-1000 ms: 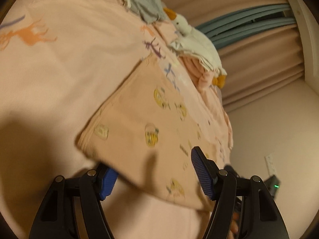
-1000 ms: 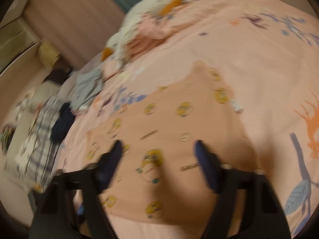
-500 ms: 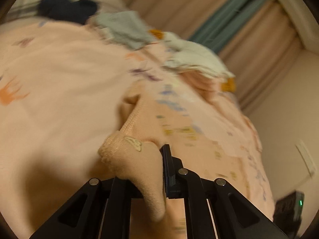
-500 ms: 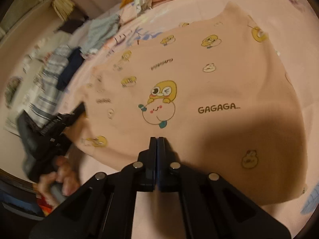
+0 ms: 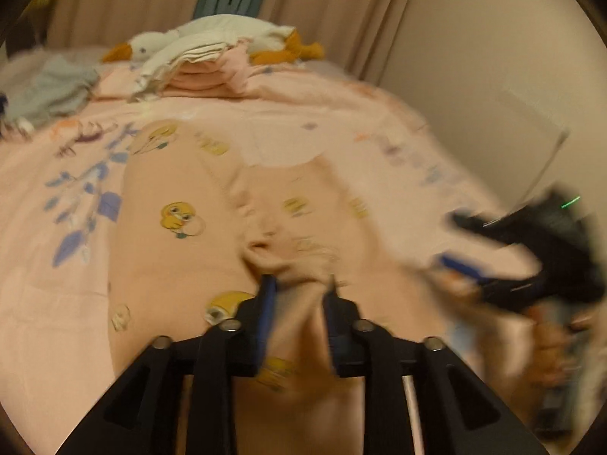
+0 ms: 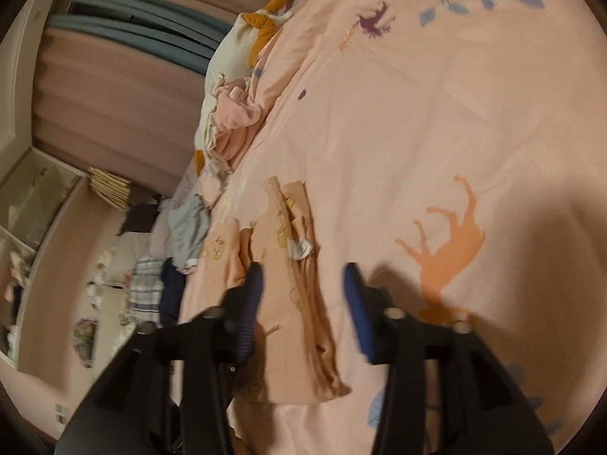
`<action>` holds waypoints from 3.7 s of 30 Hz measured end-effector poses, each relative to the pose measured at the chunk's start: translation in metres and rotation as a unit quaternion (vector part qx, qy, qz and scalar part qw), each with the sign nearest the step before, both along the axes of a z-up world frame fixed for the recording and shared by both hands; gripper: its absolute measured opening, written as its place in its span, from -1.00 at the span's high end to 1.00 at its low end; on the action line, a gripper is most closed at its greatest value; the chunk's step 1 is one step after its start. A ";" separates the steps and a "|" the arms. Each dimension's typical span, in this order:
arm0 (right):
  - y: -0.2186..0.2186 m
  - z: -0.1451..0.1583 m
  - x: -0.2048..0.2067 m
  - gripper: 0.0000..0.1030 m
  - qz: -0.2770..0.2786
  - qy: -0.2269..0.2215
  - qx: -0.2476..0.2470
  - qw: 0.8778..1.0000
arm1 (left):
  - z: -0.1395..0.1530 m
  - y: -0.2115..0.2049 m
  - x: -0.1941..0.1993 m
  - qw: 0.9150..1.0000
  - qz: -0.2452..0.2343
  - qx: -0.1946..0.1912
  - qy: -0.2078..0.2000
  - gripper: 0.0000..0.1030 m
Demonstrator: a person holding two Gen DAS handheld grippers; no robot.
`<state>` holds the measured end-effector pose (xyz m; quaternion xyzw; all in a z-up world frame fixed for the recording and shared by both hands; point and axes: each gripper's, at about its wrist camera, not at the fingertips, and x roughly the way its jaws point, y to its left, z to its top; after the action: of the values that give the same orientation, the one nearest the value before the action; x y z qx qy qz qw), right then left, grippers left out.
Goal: Fold small clothes
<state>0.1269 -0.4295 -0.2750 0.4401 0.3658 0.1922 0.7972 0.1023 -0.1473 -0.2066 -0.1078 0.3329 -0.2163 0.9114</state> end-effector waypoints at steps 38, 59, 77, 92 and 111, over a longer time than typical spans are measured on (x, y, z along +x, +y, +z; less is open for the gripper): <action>0.140 0.054 0.101 0.78 0.203 -0.116 -0.006 0.972 | -0.056 0.069 -0.018 0.964 0.006 -0.205 0.168 -0.37; 0.049 0.008 0.080 0.59 0.101 0.020 -0.175 0.979 | -0.040 0.055 -0.011 0.986 0.088 -0.035 0.138 0.78; 0.081 0.021 0.029 0.00 0.136 -0.022 -0.301 0.944 | -0.021 0.045 -0.042 0.994 0.074 0.045 0.064 0.78; 0.038 -0.023 0.005 0.80 0.135 0.048 -0.222 0.965 | -0.037 0.045 -0.033 0.987 0.109 0.085 0.082 0.69; 0.059 0.004 0.046 0.98 0.097 0.017 -0.248 0.964 | -0.024 0.014 -0.014 0.985 0.041 0.158 0.050 0.69</action>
<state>0.1732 -0.3709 -0.2714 0.1938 0.4563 0.1644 0.8528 0.0883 -0.1334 -0.2306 0.0132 0.4031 -0.1181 0.9074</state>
